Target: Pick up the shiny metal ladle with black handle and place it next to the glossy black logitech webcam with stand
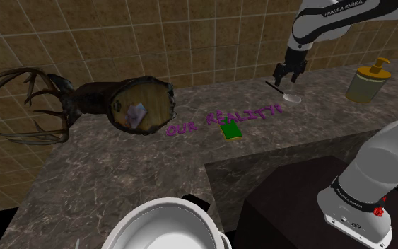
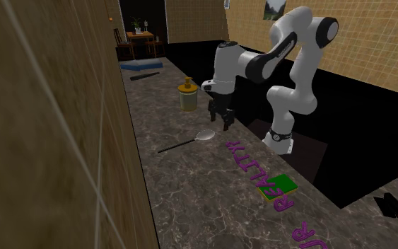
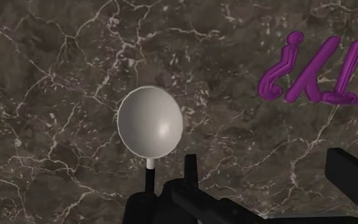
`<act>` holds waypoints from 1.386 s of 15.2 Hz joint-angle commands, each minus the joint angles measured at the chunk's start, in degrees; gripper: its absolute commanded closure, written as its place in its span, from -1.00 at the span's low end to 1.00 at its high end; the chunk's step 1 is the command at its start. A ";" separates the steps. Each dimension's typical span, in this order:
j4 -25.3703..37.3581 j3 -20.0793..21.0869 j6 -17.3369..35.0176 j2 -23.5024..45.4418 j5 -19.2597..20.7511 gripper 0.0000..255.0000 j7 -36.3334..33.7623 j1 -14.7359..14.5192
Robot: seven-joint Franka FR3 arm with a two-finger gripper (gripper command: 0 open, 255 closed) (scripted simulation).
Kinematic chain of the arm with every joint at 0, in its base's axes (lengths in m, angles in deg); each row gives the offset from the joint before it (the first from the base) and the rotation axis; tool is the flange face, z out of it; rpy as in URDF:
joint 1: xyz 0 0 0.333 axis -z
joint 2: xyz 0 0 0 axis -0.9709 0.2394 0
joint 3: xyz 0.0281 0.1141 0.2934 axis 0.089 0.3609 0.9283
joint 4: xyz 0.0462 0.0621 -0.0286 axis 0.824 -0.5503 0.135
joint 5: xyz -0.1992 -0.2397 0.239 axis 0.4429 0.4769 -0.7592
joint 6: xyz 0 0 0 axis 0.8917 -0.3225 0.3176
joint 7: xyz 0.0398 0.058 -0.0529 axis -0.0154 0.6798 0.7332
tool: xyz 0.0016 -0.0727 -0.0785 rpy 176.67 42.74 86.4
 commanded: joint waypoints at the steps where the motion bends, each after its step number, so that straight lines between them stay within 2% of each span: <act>1: 1.51 -1.70 2.92 3.87 -1.09 -1.00 1.21 0.36; 6: 6.08 -5.74 8.68 13.45 -5.65 -1.00 5.46 1.30; 12: 13.66 -8.90 13.09 25.80 -14.59 -1.00 12.18 3.47; 21: 13.31 -8.11 18.15 31.10 -18.56 -1.00 14.86 4.11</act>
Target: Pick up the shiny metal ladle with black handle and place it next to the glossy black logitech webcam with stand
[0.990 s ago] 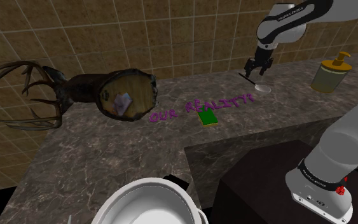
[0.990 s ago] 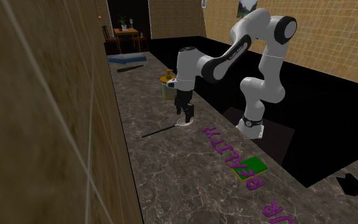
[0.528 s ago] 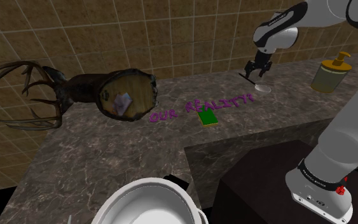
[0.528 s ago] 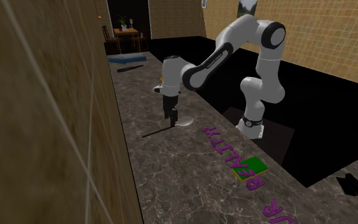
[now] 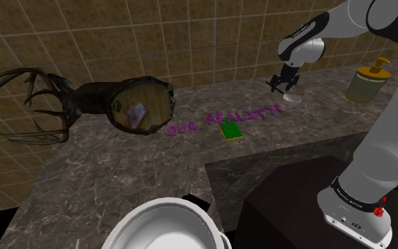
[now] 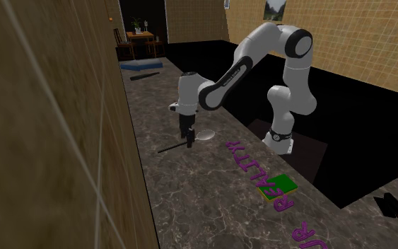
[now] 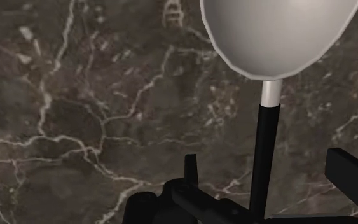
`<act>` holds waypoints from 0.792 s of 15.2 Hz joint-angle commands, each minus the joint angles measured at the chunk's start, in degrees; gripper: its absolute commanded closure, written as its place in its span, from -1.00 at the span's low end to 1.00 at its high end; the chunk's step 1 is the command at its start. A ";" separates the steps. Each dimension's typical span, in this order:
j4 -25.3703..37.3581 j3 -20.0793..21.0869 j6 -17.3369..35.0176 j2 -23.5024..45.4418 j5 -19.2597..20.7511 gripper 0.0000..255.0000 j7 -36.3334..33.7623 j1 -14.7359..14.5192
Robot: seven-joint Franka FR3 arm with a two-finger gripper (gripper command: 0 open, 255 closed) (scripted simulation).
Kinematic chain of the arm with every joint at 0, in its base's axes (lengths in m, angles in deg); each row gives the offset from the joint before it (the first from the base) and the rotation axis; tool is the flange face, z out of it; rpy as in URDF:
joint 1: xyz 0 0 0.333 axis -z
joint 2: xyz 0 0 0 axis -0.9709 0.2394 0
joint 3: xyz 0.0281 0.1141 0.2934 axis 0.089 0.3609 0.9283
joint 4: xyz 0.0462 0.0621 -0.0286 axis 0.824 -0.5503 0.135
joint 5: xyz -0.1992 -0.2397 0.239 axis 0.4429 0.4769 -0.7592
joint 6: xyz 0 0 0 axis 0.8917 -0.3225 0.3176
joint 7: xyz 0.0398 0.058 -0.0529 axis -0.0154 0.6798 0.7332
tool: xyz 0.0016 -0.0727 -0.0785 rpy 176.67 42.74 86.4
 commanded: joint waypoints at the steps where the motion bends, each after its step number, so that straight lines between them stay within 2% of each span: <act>1: -0.01 0.13 0.41 0.39 -0.27 -1.00 0.05 -0.04; 7: -0.01 0.13 0.40 0.39 -0.27 -1.00 0.05 -0.04; 8: -0.01 0.13 0.40 0.39 -0.27 1.00 0.05 -0.04; 12: 0.06 0.15 0.41 0.46 -0.30 1.00 0.06 -0.04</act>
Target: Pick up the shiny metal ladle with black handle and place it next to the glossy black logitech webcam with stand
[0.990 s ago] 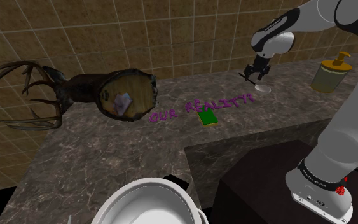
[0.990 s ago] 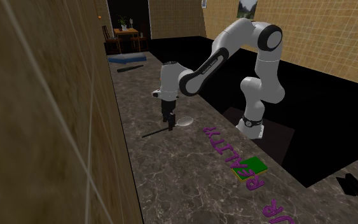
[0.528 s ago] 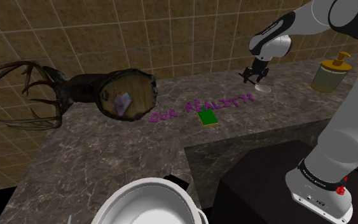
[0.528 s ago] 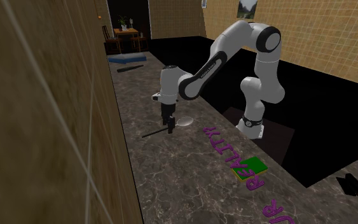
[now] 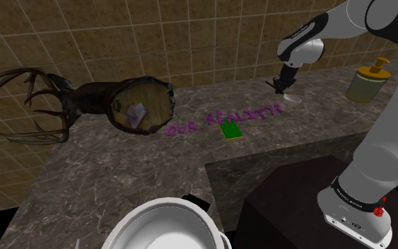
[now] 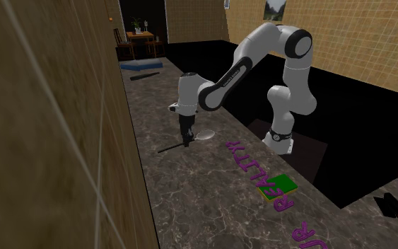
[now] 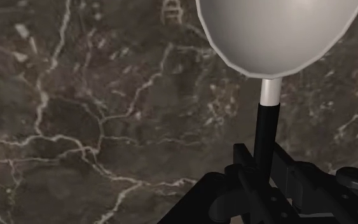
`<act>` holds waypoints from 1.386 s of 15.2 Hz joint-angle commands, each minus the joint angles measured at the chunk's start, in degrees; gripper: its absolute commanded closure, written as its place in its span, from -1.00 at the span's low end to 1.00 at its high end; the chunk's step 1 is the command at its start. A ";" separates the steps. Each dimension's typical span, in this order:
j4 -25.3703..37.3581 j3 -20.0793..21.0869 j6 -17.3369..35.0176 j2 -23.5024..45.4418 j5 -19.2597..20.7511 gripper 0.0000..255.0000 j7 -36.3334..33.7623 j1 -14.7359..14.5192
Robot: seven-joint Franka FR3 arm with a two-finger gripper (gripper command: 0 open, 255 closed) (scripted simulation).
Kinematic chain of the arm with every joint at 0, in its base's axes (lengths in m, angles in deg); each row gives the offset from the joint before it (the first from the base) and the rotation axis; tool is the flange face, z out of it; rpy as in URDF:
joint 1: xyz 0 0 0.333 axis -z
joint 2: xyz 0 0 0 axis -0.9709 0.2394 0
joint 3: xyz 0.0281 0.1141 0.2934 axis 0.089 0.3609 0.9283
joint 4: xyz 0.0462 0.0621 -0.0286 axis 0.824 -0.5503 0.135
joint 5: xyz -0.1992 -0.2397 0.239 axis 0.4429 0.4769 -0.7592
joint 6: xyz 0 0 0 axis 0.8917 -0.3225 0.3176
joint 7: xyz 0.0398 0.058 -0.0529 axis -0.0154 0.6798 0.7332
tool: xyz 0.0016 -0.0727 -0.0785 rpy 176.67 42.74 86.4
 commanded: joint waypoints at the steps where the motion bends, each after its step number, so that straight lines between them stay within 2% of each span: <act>1: -0.05 0.06 -0.02 0.05 -0.01 1.00 -0.01 -0.04; 5: -0.09 0.05 0.00 0.03 -0.01 1.00 0.01 -0.05; 21: 4.98 -0.87 -10.91 -6.72 5.30 1.00 -4.50 -0.70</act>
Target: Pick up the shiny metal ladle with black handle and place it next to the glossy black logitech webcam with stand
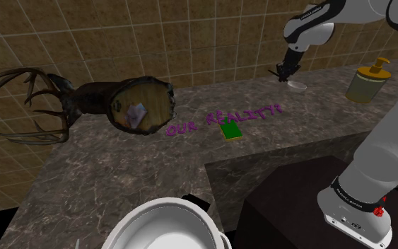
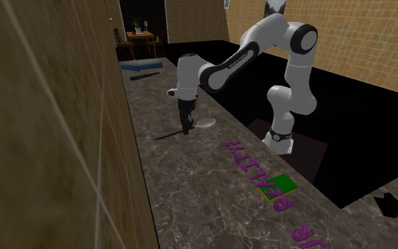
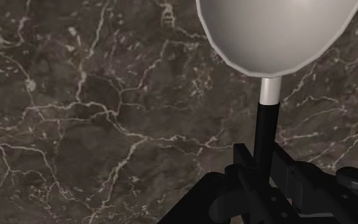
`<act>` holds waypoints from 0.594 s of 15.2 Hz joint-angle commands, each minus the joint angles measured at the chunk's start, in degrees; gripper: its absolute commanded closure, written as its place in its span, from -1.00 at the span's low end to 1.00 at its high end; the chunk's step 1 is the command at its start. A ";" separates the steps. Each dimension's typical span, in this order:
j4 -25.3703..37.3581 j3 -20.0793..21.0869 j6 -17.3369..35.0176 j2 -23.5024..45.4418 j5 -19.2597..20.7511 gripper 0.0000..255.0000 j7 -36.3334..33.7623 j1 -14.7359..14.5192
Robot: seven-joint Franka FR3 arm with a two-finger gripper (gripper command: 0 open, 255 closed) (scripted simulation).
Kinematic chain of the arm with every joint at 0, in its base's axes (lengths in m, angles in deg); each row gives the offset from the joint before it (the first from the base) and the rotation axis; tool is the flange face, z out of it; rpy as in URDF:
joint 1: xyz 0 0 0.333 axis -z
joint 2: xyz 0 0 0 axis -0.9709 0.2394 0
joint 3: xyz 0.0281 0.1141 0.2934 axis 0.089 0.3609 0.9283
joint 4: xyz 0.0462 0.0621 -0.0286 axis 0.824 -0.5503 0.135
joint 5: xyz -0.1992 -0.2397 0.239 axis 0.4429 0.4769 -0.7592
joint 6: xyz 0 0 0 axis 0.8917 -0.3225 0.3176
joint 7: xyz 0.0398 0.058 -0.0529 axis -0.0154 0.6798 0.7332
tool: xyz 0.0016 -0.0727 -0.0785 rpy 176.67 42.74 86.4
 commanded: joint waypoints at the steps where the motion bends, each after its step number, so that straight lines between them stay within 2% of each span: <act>1: 0.95 -0.07 -1.56 -0.67 0.50 1.00 -0.41 0.00; 7: 3.64 -0.11 -5.65 -2.28 1.66 1.00 -1.51 -0.07; 9: 0.35 1.12 -4.67 -5.13 3.15 1.00 -4.67 -1.41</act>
